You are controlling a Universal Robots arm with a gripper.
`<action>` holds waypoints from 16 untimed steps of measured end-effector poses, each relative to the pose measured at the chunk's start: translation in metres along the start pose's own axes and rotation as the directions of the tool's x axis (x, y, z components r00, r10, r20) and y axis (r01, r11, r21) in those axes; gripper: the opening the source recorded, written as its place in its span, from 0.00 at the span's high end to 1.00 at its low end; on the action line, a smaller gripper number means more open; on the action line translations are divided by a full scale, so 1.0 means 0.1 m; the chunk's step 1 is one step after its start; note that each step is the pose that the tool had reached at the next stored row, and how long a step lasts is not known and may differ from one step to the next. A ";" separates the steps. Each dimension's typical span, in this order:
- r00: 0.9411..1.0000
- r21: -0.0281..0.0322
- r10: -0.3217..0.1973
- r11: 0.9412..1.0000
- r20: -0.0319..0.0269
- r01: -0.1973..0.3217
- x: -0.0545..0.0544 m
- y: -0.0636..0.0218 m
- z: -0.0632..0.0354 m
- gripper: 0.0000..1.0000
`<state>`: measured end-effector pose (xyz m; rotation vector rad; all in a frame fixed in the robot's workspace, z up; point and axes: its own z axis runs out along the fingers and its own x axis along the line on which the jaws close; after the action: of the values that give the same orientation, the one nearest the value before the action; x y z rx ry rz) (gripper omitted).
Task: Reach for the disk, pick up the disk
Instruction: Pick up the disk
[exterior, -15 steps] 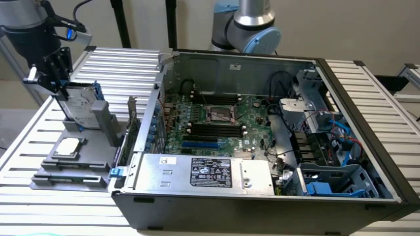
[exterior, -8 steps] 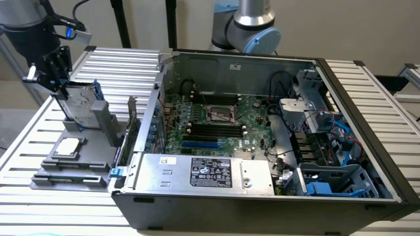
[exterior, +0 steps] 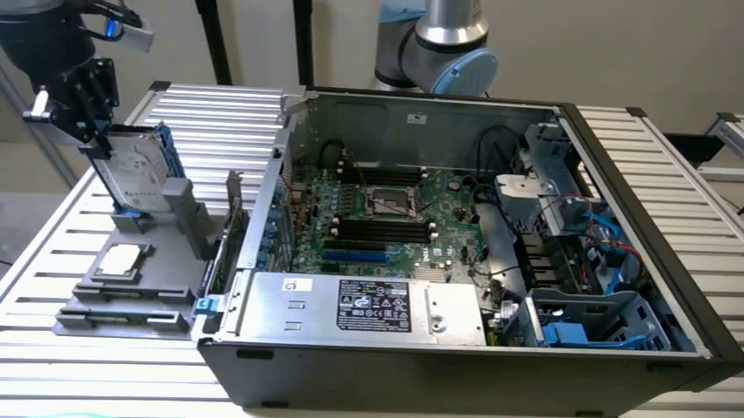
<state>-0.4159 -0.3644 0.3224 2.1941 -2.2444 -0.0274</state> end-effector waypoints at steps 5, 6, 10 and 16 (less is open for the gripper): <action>1.000 0.000 0.000 1.000 0.000 0.000 0.00 -0.012 -0.230 0.67; 1.000 0.000 0.000 1.000 0.000 0.000 0.00 -0.016 -0.275 0.67; 1.000 0.000 0.000 1.000 0.000 0.000 -0.01 -0.039 -0.457 0.67; 1.000 0.000 0.000 1.000 0.000 0.000 -0.01 -0.145 -0.733 0.67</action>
<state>-0.4003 -0.3648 0.3955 2.1942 -2.2446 -0.0273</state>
